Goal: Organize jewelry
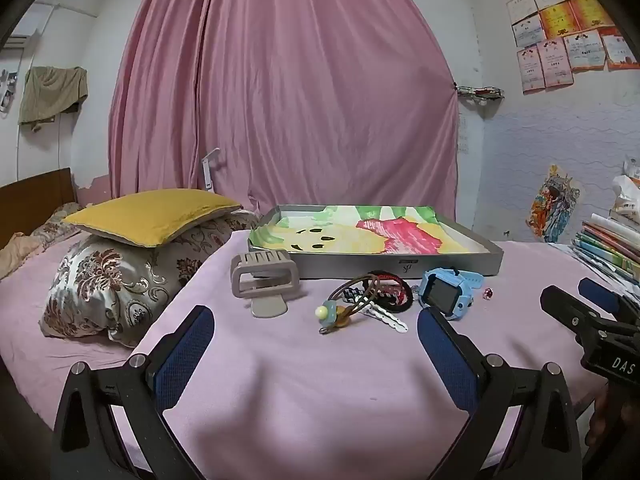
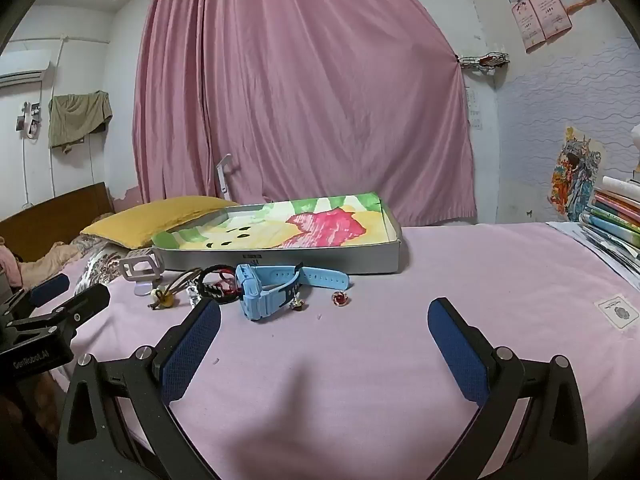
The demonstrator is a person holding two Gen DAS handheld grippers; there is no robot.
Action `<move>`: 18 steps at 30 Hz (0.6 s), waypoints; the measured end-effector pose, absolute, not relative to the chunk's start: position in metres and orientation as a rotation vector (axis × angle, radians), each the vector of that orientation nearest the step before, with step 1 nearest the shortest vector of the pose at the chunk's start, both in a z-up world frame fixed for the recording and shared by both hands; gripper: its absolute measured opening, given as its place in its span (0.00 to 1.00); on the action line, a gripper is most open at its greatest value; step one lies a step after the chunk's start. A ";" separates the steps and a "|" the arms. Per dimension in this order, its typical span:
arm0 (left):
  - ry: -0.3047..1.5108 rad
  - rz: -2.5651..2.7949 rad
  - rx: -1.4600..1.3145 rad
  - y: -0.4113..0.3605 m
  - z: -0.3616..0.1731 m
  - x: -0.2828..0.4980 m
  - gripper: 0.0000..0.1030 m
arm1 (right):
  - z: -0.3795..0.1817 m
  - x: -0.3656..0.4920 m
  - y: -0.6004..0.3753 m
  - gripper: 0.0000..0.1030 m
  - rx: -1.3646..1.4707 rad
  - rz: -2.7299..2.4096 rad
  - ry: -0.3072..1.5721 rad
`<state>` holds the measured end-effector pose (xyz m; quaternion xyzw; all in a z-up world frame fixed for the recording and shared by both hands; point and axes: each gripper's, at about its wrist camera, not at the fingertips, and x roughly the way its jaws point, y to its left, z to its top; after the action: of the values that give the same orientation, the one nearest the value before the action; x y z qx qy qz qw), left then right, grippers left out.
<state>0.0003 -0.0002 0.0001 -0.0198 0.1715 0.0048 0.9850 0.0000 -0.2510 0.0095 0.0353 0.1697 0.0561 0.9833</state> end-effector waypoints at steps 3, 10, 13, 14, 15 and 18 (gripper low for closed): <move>0.345 0.008 -0.040 0.000 0.000 0.000 0.99 | 0.010 0.000 -0.251 0.99 0.069 0.113 0.339; 0.342 0.006 -0.040 -0.001 0.000 0.001 0.99 | 0.010 -0.001 -0.251 0.99 0.068 0.112 0.339; 0.341 0.006 -0.041 -0.001 -0.001 0.001 0.99 | 0.010 -0.001 -0.251 0.99 0.069 0.111 0.340; 0.341 0.006 -0.041 -0.002 -0.001 0.001 0.99 | 0.010 -0.001 -0.251 0.99 0.069 0.112 0.340; 0.340 0.007 -0.040 -0.002 -0.001 0.001 0.99 | 0.010 -0.001 -0.251 0.99 0.070 0.112 0.340; 0.339 0.006 -0.040 -0.003 -0.001 0.001 0.99 | 0.010 -0.001 -0.251 0.99 0.070 0.112 0.340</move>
<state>0.0009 -0.0027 -0.0012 -0.0198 0.1685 0.0032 0.9855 -0.0010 -0.2512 0.0102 0.0346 0.1689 0.0557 0.9835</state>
